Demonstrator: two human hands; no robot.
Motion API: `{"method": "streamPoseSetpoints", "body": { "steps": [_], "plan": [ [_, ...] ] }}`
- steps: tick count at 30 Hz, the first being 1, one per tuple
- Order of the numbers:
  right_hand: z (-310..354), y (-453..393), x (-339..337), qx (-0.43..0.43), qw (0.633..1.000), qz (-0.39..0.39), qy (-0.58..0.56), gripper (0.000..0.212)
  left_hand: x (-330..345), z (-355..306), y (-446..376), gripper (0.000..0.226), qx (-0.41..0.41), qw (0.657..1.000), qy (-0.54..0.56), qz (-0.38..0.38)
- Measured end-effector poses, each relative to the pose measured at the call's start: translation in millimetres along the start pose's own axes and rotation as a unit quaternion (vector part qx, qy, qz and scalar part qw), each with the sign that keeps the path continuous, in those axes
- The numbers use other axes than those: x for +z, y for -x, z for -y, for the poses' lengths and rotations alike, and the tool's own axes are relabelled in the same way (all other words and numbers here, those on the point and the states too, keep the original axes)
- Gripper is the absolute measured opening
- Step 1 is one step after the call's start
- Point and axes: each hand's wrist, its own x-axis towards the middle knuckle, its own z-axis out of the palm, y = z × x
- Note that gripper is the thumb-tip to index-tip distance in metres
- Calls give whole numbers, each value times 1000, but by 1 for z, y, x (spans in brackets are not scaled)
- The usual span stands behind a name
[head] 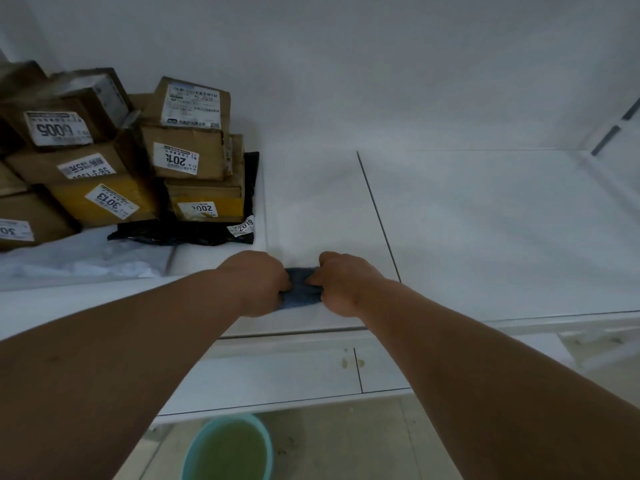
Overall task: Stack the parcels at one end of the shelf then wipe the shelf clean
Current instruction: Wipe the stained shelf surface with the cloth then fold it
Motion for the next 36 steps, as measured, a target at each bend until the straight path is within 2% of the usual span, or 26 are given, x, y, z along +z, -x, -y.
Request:
{"method": "streamPoseSetpoints", "body": {
  "steps": [1,2,4,6,9,12,14,15,18,20,22,25,27,29,30,33,35,36],
  "plan": [
    [3,4,3,-5,1000,2,-3,30,-2,-5,3,31,-14,1000,13,20],
    [5,7,6,-6,1000,4,-10,30,-5,-10,7,29,-66,993,31,90],
    [11,11,10,16,999,8,-43,29,-5,-17,16,30,-123,977,74,159],
    [17,15,12,18,998,28,-58,27,-13,-27,25,30,-136,971,85,179],
    [30,24,8,-28,993,111,-31,30,-28,-37,36,29,-156,956,111,221],
    [43,35,-9,-83,975,202,-41,41,-49,-41,46,29,-168,917,167,320],
    [51,41,-28,-103,971,207,-61,43,-67,-31,53,21,-198,879,229,368],
    [51,42,-32,-97,975,188,-73,42,-75,-25,54,17,-209,876,243,361],
    [70,43,-49,-79,987,116,-76,38,-95,-3,71,24,-234,898,198,315],
    [79,40,-55,-87,987,124,-61,39,-100,0,75,26,-234,889,182,349],
    [86,35,-63,-94,985,129,-60,40,-102,6,78,24,-257,873,212,356],
    [90,21,-78,-82,991,88,-67,40,-109,29,87,20,-329,848,302,284],
    [92,9,-87,-73,993,50,-77,39,-110,49,87,22,-359,847,323,224],
    [96,-6,-98,-57,994,-6,-92,36,-108,69,82,24,-379,855,312,169],
    [97,-14,-104,-50,993,-42,-101,33,-108,79,79,25,-374,872,280,145],
    [96,-39,-111,-33,979,-161,-122,31,-109,108,76,29,-336,934,105,58],
    [94,-51,-104,-42,968,-220,-110,35,-93,124,79,32,-309,950,45,30],
    [94,-59,-96,-44,969,-225,-89,37,-81,129,81,32,-294,955,25,25]
  ]
}}
